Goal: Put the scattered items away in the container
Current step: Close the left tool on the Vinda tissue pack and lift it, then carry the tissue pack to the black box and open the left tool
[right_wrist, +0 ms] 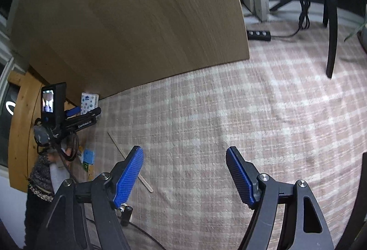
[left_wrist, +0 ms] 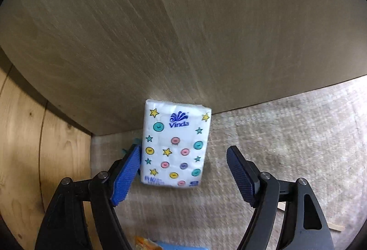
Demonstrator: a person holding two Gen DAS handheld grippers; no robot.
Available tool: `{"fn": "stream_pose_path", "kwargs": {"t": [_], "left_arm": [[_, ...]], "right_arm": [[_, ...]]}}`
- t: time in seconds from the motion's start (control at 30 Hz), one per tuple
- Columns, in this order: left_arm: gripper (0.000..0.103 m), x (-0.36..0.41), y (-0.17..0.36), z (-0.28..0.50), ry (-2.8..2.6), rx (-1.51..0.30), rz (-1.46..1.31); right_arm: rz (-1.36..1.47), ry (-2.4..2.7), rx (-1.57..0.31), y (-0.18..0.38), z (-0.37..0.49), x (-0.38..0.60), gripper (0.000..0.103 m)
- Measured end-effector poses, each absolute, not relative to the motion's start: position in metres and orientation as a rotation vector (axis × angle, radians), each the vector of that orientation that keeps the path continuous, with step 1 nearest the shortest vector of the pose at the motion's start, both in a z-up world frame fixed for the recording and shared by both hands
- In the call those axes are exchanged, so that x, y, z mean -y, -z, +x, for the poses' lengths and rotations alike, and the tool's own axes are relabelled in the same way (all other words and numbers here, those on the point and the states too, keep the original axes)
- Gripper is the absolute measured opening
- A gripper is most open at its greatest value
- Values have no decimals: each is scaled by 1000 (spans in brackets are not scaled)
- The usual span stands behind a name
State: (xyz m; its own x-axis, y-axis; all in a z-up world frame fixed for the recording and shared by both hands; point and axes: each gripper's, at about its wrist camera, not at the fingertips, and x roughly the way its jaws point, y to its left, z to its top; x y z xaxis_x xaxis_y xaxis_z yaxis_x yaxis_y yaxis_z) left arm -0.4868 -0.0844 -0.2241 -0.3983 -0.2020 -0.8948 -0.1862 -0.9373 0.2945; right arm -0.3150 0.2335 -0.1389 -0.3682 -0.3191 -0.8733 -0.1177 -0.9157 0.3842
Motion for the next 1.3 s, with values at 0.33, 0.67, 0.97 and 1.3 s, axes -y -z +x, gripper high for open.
{"fn": "stream_pose_path", "kwargs": {"t": [0.33,0.67,0.97,1.3], "left_arm": [[56,117,223,-479,2577,331,1744],[56,47,180,-396,2772,359,1753],[56,-98,138,-304,3041,488,1856],[56,-319,125,-214,3236,636,2094]], "right_arm": [[1651,2467,561,127,-299,-244,71],[1625,2480,668,117,-231,-283,71],[1598,2578,808,109,-133,-362,71],[1580,2760,989,91,-15,-470,71]]}}
